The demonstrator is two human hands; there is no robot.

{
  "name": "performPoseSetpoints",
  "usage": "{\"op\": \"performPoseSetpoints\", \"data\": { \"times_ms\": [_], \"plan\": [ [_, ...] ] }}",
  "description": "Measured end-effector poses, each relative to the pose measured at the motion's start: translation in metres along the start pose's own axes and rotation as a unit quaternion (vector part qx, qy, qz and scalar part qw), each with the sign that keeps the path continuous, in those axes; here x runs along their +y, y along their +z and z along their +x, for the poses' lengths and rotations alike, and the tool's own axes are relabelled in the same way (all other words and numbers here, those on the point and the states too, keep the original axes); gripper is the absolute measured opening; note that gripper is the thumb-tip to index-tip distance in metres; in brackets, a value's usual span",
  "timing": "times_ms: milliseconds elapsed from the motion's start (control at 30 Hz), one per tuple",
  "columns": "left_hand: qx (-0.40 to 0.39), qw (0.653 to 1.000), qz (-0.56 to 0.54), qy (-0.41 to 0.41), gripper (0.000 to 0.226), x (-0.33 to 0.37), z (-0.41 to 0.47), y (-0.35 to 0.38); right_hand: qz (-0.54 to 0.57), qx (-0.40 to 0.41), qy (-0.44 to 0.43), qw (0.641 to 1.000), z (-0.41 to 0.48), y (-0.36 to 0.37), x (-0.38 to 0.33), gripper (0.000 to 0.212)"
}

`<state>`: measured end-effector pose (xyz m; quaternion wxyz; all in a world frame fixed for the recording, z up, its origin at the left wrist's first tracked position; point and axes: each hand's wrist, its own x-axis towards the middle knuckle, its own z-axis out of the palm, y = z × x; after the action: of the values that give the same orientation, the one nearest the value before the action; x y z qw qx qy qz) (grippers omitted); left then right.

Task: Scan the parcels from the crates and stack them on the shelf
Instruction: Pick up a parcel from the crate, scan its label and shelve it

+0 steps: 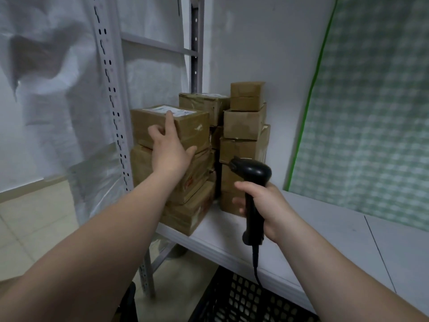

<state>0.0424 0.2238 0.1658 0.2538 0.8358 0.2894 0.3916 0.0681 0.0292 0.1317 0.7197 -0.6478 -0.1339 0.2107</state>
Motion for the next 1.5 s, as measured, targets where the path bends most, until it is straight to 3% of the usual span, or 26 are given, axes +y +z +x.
{"op": "performPoseSetpoints", "data": {
  "times_ms": [100,167,267,333,500,667,767,867,1100,1267,1400,1500],
  "plan": [
    [0.020,0.998,-0.006,0.053,0.087,0.005,-0.035,0.006,-0.026,0.011,0.015,0.999,-0.023,-0.029,0.015,0.030],
    [-0.004,0.995,-0.038,0.092,0.067,0.006,-0.069,0.018,-0.050,0.017,0.038,0.998,-0.043,-0.054,0.029,0.030],
    [-0.126,0.982,-0.049,0.131,0.034,0.000,-0.127,0.050,-0.095,0.018,0.093,0.991,-0.073,-0.093,0.055,0.022],
    [-0.229,0.964,-0.049,0.126,0.024,-0.006,-0.168,0.076,-0.136,0.010,0.131,0.982,-0.092,-0.118,0.073,0.016],
    [-0.458,0.884,-0.014,0.096,0.024,-0.015,-0.256,0.136,-0.245,-0.004,0.207,0.947,-0.123,-0.179,0.116,0.008],
    [-0.577,0.815,0.010,0.053,0.030,-0.023,-0.313,0.189,-0.334,0.013,0.305,0.892,-0.129,-0.234,0.175,0.018],
    [-0.610,0.792,0.017,0.030,0.032,-0.025,-0.337,0.217,-0.334,0.052,0.352,0.873,-0.123,-0.262,0.212,0.010],
    [-0.628,0.776,0.038,0.038,0.034,-0.025,-0.353,0.244,-0.309,0.083,0.386,0.865,-0.114,-0.280,0.242,0.022],
    [-0.659,0.749,0.061,0.001,0.039,-0.030,-0.375,0.320,-0.260,0.148,0.366,0.881,-0.078,-0.306,0.305,0.052],
    [-0.692,0.715,0.100,-0.002,0.048,-0.040,-0.390,0.353,-0.207,0.176,0.370,0.888,-0.057,-0.314,0.334,0.053],
    [-0.645,0.754,0.121,-0.036,0.046,-0.058,-0.399,0.358,-0.133,0.202,0.386,0.890,-0.048,-0.317,0.351,0.054],
    [-0.597,0.784,0.062,-0.161,0.039,-0.067,-0.407,0.355,-0.063,0.193,0.386,0.900,-0.047,-0.313,0.357,0.046]
  ]
}}
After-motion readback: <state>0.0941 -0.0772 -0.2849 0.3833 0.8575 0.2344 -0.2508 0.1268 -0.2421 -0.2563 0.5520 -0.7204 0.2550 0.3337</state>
